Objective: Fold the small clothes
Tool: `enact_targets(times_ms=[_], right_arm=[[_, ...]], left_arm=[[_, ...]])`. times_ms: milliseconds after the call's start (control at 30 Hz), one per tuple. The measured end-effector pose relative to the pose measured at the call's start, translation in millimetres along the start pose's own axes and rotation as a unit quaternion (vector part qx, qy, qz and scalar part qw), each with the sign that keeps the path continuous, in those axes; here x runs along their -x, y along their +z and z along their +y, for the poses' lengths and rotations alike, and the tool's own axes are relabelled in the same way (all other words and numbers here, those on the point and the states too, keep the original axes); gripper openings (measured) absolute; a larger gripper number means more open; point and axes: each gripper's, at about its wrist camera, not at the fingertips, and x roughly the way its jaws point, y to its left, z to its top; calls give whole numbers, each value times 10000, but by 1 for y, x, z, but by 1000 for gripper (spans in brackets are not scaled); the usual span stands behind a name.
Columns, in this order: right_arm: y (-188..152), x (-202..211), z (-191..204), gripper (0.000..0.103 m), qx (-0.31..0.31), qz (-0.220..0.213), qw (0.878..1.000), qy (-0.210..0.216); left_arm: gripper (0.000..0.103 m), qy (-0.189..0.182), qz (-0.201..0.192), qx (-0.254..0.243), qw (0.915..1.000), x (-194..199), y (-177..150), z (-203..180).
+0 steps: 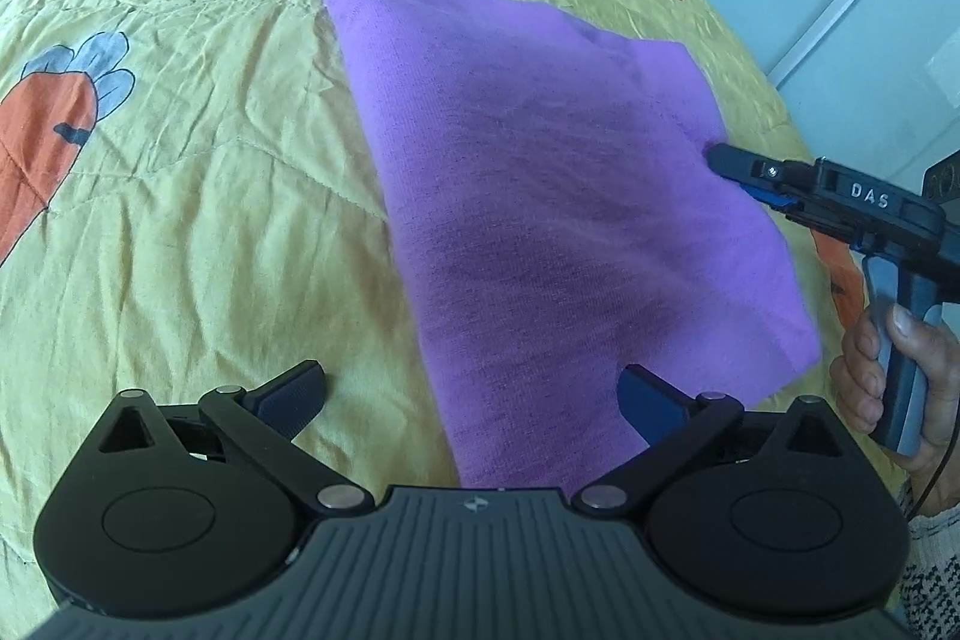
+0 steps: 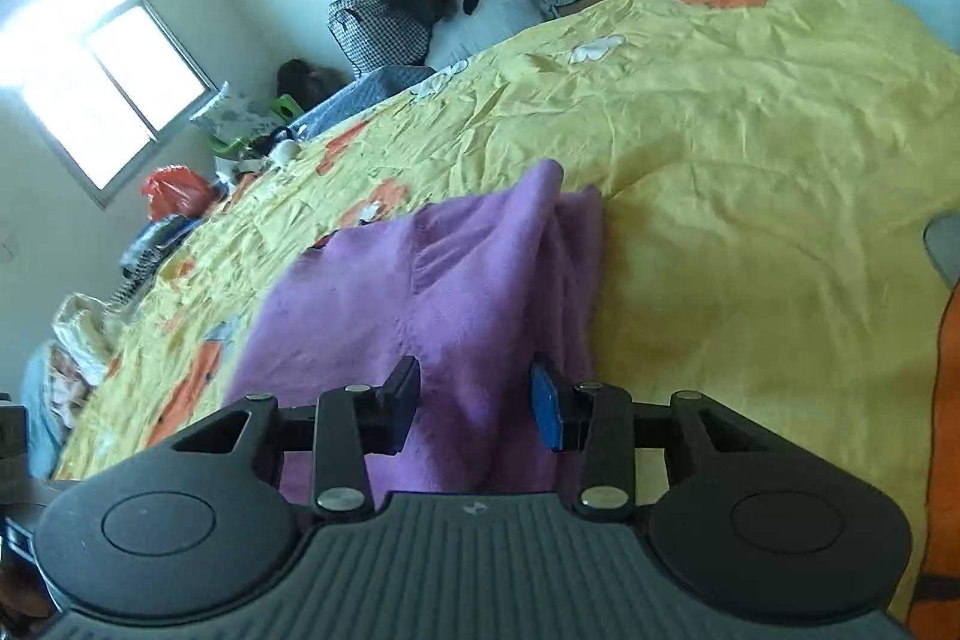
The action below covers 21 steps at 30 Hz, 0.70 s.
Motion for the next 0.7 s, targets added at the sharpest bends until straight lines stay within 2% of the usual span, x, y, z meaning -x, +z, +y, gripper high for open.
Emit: enact_targets(times_ms=[67, 167, 267, 333, 400, 500, 567, 667, 700], right_arm=[[-2, -3, -1, 4, 18, 32, 10000, -11], [3, 4, -7, 3, -374, -158, 9985, 377], [16, 19, -18, 3, -1043, -458, 9886, 989], [21, 24, -23, 3, -1158, -472, 9866, 1050], [20, 24, -26, 3, -932, -448, 9927, 628], [11, 9, -35, 3, -710, -121, 9974, 55], [5, 3, -38, 3, -648, 1, 9979, 3], [8, 12, -33, 11, -688, 9, 9975, -147], [9, 20, -29, 22, -651, -41, 9976, -230]], left_arm=[[102, 41, 15, -49, 10000, -2, 2, -2], [102, 52, 64, 1, 10000, -2, 7, -4], [102, -11, 69, -7, 10000, 1, 10, -8], [102, 23, 85, -122, 9999, 1, 10, -12], [102, 37, 132, -165, 9998, -1, 8, -14], [102, 71, 225, -207, 9995, -6, 4, -14], [102, 88, 222, -243, 9994, -6, 3, -15], [102, -7, 205, -153, 9997, -1, 6, -12], [102, -56, 207, -94, 9997, 0, 7, -11]])
